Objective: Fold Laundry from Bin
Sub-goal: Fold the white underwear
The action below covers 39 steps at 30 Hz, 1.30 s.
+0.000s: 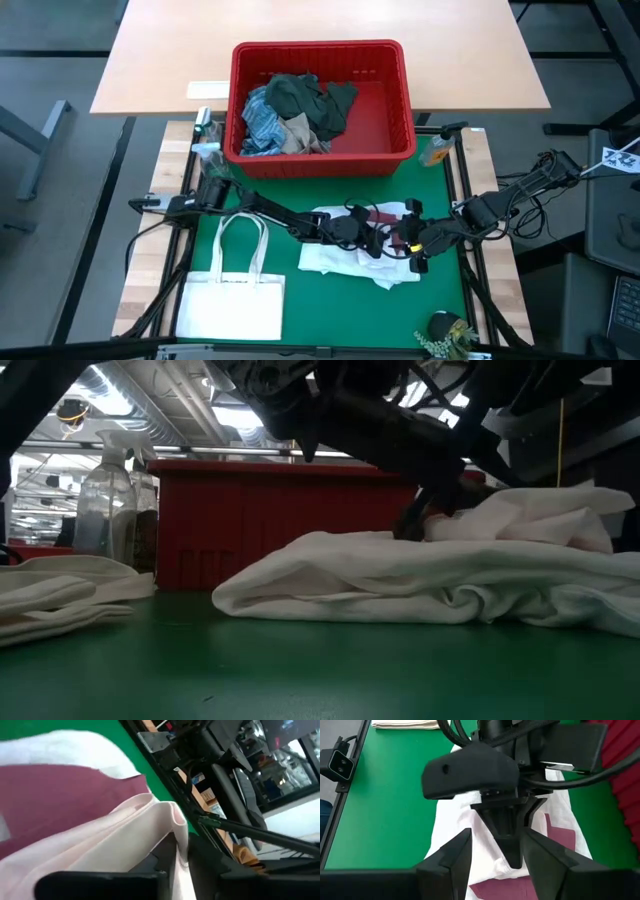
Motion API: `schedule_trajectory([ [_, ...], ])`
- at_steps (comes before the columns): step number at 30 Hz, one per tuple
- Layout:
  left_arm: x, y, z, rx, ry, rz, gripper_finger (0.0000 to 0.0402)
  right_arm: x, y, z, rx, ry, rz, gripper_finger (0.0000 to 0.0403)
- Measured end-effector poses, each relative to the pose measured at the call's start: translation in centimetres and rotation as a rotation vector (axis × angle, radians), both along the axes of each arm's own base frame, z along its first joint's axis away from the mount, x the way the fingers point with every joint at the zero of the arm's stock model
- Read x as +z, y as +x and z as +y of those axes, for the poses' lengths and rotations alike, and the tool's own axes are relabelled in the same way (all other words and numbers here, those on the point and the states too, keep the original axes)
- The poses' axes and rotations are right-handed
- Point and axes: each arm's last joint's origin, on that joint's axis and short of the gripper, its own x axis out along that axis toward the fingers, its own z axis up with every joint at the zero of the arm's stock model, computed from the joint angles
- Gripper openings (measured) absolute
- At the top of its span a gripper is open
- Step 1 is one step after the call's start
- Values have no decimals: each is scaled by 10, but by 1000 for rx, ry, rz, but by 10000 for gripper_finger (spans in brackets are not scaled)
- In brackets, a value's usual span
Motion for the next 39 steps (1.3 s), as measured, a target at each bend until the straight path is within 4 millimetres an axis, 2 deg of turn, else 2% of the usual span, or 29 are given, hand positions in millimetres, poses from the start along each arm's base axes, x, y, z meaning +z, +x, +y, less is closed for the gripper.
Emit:
schedule_trajectory([
  [9, 4, 1, 0, -53, 188, -10, 121, 0, 0, 0, 0, 0, 0, 170],
  [15, 13, 4, -3, -172, 276, -63, 147, 0, 0, 0, 6, 6, 4, 170],
  [20, 17, 6, -5, -269, 312, -84, 144, 0, 0, 1, 12, 12, 7, 170],
  [29, 19, 7, 6, -265, 351, -63, 124, 0, 0, 1, 16, 19, 11, 170],
  [36, 48, -1, 11, -340, 391, -48, 104, 0, 0, 1, 31, 38, 20, 170],
  [39, 60, -9, 6, -378, 425, 7, 94, -1, 0, 2, 41, 50, 26, 170],
])
